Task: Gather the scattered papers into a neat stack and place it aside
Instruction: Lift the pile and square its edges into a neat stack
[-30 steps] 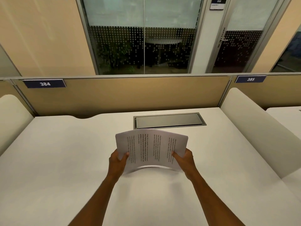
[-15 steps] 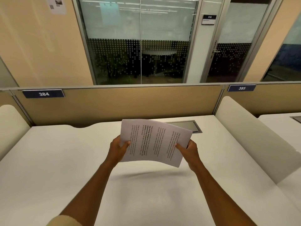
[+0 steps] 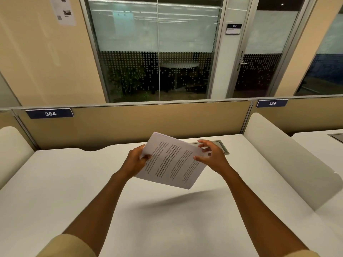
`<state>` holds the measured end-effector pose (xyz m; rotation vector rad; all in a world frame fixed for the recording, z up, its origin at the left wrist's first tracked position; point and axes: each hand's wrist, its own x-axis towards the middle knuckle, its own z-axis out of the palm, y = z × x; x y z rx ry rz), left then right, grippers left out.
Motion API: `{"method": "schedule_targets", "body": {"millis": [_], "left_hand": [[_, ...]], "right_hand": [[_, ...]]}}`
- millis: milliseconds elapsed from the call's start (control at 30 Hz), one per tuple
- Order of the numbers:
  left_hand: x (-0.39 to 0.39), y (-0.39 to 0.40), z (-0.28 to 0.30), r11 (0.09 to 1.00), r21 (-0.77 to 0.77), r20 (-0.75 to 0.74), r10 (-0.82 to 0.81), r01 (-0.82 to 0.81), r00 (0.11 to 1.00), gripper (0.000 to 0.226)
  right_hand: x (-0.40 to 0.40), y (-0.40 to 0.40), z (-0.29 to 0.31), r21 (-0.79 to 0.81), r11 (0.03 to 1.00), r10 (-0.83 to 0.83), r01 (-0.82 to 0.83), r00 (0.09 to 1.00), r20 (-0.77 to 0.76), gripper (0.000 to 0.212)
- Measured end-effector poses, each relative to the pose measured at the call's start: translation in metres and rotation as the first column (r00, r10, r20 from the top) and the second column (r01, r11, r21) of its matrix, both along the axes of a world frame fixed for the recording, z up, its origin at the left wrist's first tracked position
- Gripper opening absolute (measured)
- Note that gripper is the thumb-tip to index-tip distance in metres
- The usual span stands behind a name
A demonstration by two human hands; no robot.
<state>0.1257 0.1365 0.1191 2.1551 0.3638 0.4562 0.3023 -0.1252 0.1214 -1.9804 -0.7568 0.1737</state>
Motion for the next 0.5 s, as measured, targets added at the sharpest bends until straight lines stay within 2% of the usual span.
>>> {"method": "schedule_targets", "body": {"millis": [133,200,267,367,500], "left_hand": [[0.006,0.001,0.015,0.998,0.047,-0.016,-0.042,0.043,0.999,0.023],[0.008,0.002,0.023,0.992,0.092,-0.036,-0.078,0.081,0.996,0.020],[0.010,0.002,0.030,0.983,0.149,-0.053,-0.098,0.105,0.994,0.017],[0.013,0.002,0.040,0.972,0.193,-0.059,-0.125,0.134,0.990,0.016],[0.016,0.000,0.045,0.980,0.171,-0.060,-0.091,0.100,0.994,0.013]], "right_hand": [[-0.006,0.017,0.012,-0.186,0.981,-0.005,0.060,0.959,0.283,0.062],[-0.009,0.024,0.018,-0.223,0.973,0.023,0.061,0.934,0.355,0.060],[-0.011,0.031,0.024,-0.178,0.984,0.072,-0.018,0.950,0.302,0.048],[-0.017,0.036,0.033,-0.091,0.987,0.139,-0.129,0.984,0.115,0.022],[-0.022,0.038,0.033,-0.114,0.987,0.122,-0.109,0.986,0.111,0.019]]}}
